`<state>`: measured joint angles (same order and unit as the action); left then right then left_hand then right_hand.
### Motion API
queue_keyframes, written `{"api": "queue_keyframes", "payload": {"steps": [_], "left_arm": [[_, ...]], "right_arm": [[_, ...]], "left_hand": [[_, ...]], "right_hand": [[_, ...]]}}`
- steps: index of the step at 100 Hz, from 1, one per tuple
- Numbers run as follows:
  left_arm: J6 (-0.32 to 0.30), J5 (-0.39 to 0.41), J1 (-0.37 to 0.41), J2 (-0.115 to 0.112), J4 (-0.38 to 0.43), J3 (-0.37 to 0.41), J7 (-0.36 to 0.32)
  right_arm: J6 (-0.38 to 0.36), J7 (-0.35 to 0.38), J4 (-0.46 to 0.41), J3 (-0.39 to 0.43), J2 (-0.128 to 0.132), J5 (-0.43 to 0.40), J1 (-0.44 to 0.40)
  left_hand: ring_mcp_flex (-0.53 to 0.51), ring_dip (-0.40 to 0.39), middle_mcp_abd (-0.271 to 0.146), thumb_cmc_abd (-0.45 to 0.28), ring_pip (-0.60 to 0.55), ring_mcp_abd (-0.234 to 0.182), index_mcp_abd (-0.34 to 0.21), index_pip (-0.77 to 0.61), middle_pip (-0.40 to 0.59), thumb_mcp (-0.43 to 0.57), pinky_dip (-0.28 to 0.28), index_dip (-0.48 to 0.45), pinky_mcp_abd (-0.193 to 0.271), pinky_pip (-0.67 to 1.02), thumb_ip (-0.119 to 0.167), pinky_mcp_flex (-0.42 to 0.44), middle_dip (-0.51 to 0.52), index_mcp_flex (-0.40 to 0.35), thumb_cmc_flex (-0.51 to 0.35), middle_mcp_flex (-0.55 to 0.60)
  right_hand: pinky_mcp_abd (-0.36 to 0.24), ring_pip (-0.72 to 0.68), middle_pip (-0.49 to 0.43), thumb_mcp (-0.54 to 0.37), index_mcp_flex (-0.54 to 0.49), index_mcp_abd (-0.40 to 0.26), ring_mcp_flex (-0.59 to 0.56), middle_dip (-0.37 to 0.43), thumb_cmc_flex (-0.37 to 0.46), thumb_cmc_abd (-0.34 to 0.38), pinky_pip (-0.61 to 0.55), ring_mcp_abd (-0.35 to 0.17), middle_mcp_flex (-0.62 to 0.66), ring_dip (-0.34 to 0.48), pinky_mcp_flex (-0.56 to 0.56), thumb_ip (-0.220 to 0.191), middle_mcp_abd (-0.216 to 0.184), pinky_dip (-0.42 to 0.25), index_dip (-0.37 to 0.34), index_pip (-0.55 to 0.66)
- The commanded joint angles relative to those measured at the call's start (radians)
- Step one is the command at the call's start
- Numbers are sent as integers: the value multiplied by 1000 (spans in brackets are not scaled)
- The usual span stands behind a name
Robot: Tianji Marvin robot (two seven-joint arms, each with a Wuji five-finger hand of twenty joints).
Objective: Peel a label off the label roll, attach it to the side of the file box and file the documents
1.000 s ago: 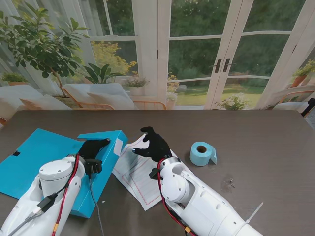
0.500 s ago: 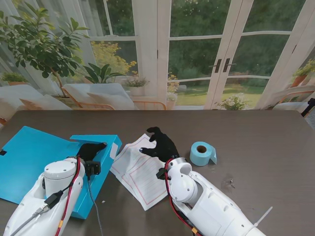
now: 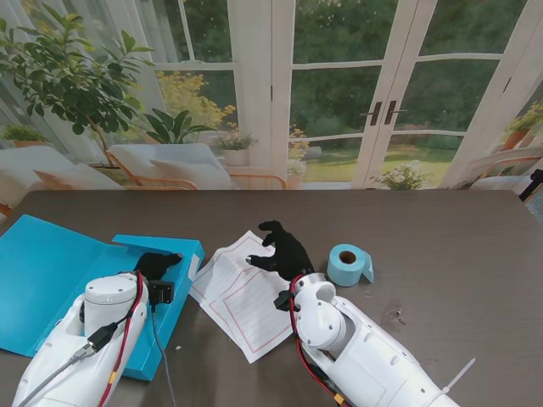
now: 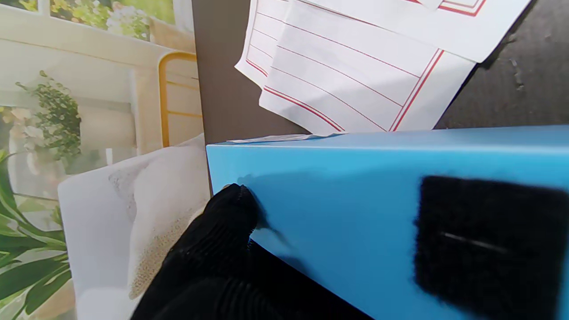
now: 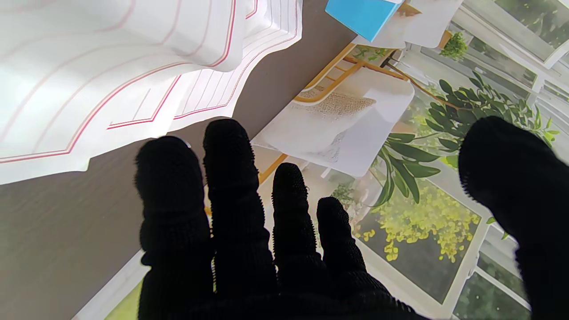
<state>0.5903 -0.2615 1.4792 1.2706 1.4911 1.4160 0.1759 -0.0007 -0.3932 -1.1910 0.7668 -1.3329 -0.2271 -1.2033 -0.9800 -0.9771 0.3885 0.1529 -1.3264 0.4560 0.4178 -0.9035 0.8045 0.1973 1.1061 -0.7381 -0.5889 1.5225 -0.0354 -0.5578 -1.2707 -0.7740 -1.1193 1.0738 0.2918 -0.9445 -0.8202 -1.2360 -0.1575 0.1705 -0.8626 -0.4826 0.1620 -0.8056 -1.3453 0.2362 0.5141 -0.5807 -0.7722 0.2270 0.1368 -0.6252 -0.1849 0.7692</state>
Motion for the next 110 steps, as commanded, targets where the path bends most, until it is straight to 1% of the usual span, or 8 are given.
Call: {"api": "queue_keyframes", "payload": {"steps": [1, 24, 29, 39, 53, 60, 80, 110], "left_arm": [[4, 7, -2, 9, -14, -4, -10], [5, 15, -8, 12, -42, -7, -4], [5, 15, -7, 11, -43, -6, -9], [0, 17, -7, 14, -46, -8, 3], [3, 41, -7, 11, -44, -8, 2], [11, 54, -6, 10, -39, -7, 3], [10, 58, -3, 16, -30, -1, 30], [0, 68, 7, 19, 2, 8, 57]], "right_arm": [[-5, 18, 3, 1, 2, 3, -8], [-1, 28, -3, 9, 7, 6, -13], [0, 30, -5, 10, 8, 5, -14], [2, 33, -9, 12, 10, 4, -16], [5, 39, -14, 14, 12, 6, -19], [6, 43, -16, 15, 13, 9, -20], [4, 48, -17, 16, 15, 11, -22], [1, 52, -14, 18, 17, 10, -21]], "left_hand": [[14, 5, 24, -34, 31, 56, 18, 3, -37, -16, -4, 14, -12, -50, 27, 55, 26, 5, -67, -12], [111, 1, 66, -38, 169, 126, 17, 84, -162, -57, -9, 75, -2, -125, 26, 170, 113, 3, -103, -59], [145, 17, 72, -33, 236, 136, 14, 130, -224, -63, -28, 114, 8, -160, 27, 209, 165, 2, -114, -78], [215, 67, 87, -4, 378, 145, 13, 241, -346, -54, -106, 186, 23, -221, 27, 286, 296, 11, -129, -119], [348, 193, 94, 3, 635, 132, 10, 427, -508, -41, -298, 244, 78, -399, 29, 428, 486, 17, -110, -190], [401, 266, 90, -1, 760, 122, 5, 509, -573, -35, -355, 259, 103, -518, 31, 474, 560, 22, -85, -221], [491, 398, 89, -26, 988, 100, 9, 661, -658, -25, -406, 283, 136, -753, 36, 513, 713, 33, -35, -312], [564, 495, 87, -57, 1148, 78, 25, 751, -690, -34, -408, 361, 153, -952, 55, 513, 826, 58, 5, -407]], "right_hand": [[-34, 3, 3, 15, 2, -12, 7, 4, 1, 20, 16, -7, 20, 0, 423, -15, -18, -15, -19, -4], [-34, 2, 3, 16, 1, -10, 7, 4, 3, 22, 16, -6, 21, 0, 425, -16, -18, -14, -21, -3], [-34, 2, 2, 15, 1, -10, 7, 3, 4, 22, 16, -7, 22, 0, 425, -16, -19, -14, -21, -4], [-34, 3, 3, 15, 2, -9, 8, 4, 5, 23, 16, -6, 21, 0, 425, -16, -17, -14, -22, -4], [-34, 2, 3, 17, 0, -10, 8, 3, 4, 32, 16, -5, 22, 0, 426, -17, -18, -15, -23, -4], [-35, 2, 3, 18, -1, -7, 8, 4, 6, 34, 16, -6, 22, 0, 427, -17, -18, -15, -23, -4], [-35, 2, 3, 19, -1, -7, 9, 3, 6, 36, 16, -5, 23, 0, 429, -18, -17, -15, -25, -4], [-35, 2, 3, 21, -3, -8, 9, 3, 5, 42, 17, -4, 23, 0, 430, -19, -16, -16, -26, -4]]}}
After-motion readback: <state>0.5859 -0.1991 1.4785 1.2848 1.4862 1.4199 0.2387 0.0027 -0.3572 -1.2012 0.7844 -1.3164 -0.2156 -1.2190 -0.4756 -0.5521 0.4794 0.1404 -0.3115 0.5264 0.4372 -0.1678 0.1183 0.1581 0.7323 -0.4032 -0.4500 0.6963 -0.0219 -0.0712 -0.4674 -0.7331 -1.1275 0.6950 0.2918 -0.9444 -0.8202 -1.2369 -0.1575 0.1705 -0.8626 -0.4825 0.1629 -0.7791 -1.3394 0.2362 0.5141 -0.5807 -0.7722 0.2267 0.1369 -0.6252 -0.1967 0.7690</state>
